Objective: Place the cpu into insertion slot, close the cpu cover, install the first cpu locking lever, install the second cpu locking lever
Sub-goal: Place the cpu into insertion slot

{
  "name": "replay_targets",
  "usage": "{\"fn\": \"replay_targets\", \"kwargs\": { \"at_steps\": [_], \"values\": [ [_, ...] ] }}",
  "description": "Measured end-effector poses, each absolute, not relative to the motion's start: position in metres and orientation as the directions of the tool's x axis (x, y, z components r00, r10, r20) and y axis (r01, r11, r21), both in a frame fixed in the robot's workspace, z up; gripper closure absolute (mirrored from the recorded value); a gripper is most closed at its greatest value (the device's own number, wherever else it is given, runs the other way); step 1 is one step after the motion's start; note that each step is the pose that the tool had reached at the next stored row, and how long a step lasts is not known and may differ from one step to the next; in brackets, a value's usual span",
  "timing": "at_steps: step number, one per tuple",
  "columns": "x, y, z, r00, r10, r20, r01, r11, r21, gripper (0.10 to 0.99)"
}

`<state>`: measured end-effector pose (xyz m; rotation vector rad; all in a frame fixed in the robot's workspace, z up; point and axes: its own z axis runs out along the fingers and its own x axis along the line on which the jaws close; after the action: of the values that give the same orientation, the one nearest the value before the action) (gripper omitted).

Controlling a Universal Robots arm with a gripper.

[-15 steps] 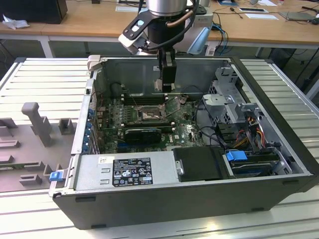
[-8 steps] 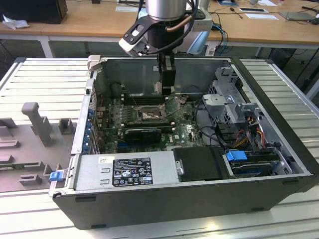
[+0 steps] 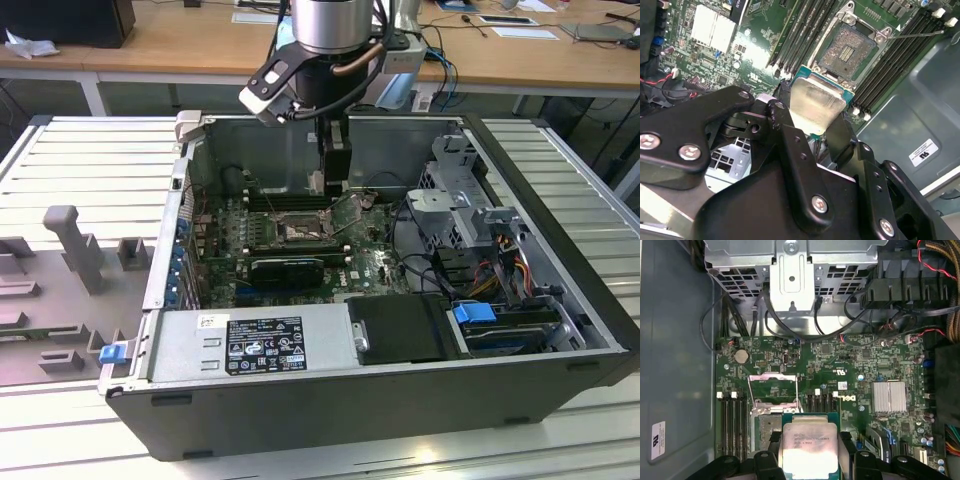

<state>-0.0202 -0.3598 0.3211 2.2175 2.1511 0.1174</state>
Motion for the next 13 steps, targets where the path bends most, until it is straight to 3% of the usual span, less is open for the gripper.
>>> {"fn": "replay_targets", "kwargs": {
  "at_steps": [13],
  "values": [
    [-0.021, -0.360, 0.302, 0.030, 0.999, 0.023, 0.996, -0.031, 0.088, 0.561]
  ]
}}
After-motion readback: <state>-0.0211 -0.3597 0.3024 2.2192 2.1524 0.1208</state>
